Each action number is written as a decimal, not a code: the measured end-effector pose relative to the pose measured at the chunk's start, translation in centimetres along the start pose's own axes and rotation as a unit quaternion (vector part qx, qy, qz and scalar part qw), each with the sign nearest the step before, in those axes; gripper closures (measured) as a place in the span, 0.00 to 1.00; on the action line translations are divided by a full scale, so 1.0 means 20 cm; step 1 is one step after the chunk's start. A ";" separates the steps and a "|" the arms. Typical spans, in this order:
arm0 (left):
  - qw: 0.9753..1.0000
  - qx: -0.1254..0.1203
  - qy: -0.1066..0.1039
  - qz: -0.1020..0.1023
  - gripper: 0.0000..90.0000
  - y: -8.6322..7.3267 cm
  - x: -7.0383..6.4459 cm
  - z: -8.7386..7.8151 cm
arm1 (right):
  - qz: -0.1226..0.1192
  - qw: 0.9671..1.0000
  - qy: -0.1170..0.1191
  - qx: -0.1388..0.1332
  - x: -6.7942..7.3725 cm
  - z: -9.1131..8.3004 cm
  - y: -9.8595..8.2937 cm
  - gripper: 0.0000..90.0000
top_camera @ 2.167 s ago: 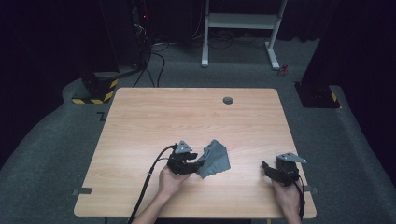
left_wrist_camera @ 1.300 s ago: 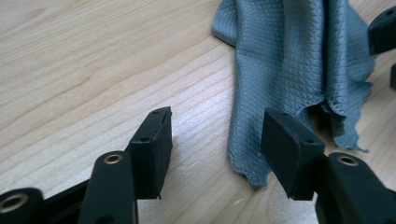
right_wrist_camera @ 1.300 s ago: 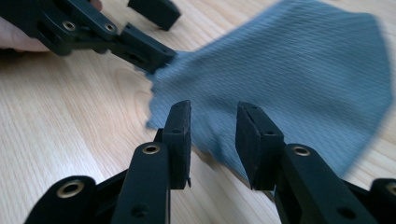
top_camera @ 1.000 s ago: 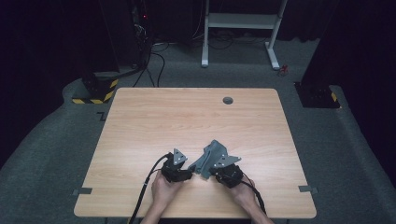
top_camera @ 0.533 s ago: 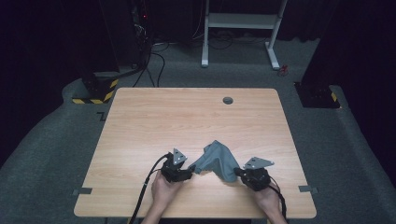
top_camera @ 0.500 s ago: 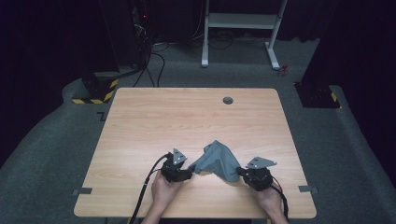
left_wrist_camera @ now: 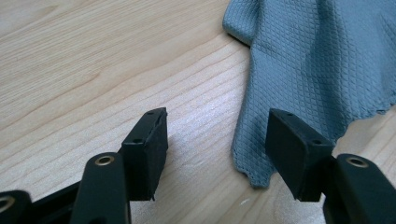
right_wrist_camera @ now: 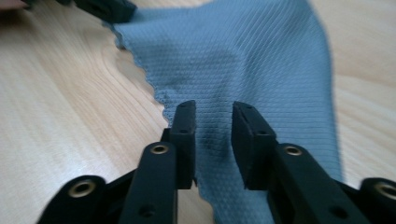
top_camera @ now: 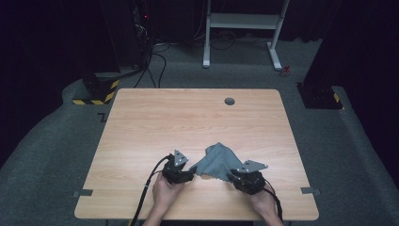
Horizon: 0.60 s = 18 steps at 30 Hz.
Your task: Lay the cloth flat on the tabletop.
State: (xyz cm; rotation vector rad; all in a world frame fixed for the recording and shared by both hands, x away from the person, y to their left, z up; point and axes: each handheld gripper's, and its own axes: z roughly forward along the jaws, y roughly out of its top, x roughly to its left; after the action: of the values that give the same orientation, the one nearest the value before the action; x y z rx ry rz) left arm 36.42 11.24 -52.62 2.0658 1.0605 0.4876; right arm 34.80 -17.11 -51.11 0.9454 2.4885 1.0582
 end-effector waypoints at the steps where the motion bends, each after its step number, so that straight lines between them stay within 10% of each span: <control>1: 1.000 0.000 0.000 0.001 0.46 0.00 0.00 0.00 | 0.004 1.000 0.001 0.011 0.00 0.02 0.00 0.89; 11: 1.000 -0.001 -0.001 0.004 0.49 0.00 0.00 0.00 | -0.037 0.998 0.024 0.035 0.07 -0.06 -0.06 1.00; 18: 1.000 -0.001 -0.002 0.003 0.49 0.00 0.00 0.00 | 0.004 1.000 -0.006 -0.006 0.01 -0.03 -0.02 0.75</control>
State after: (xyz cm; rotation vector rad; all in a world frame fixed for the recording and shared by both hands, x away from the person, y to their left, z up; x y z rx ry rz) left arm 36.34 11.24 -52.61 2.0676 1.0511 0.4888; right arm 34.18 -17.57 -50.95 0.9556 2.4693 1.0648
